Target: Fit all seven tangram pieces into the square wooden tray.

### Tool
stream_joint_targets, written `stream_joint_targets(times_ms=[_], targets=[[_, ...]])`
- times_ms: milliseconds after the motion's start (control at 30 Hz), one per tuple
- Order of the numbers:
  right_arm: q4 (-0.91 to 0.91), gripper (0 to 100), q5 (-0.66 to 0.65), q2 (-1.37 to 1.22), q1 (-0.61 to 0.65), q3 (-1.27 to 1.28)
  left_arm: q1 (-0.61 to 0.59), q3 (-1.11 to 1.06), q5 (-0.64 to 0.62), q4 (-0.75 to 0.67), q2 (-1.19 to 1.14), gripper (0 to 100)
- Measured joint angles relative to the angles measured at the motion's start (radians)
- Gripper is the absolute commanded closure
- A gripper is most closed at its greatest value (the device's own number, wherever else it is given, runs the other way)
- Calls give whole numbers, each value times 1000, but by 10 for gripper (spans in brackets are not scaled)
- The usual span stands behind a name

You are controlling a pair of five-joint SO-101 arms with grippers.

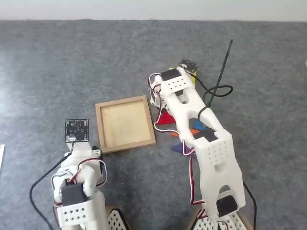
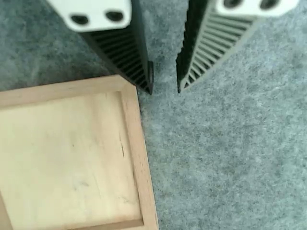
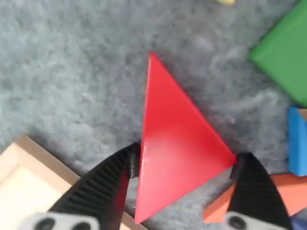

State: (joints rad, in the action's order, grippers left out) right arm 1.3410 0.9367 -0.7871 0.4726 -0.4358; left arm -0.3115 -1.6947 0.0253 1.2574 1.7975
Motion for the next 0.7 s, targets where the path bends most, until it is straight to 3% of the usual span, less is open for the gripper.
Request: stream_joint_targets(times_ms=[233, 533, 700], targets=[[2, 746, -86, 2, -3, 2, 0, 0, 0, 0, 0, 919], [2, 746, -588, 0, -6, -18, 0, 0, 0, 0, 0, 919], [2, 746, -724, 18, -8, -18, 0, 0, 0, 0, 0, 919]])
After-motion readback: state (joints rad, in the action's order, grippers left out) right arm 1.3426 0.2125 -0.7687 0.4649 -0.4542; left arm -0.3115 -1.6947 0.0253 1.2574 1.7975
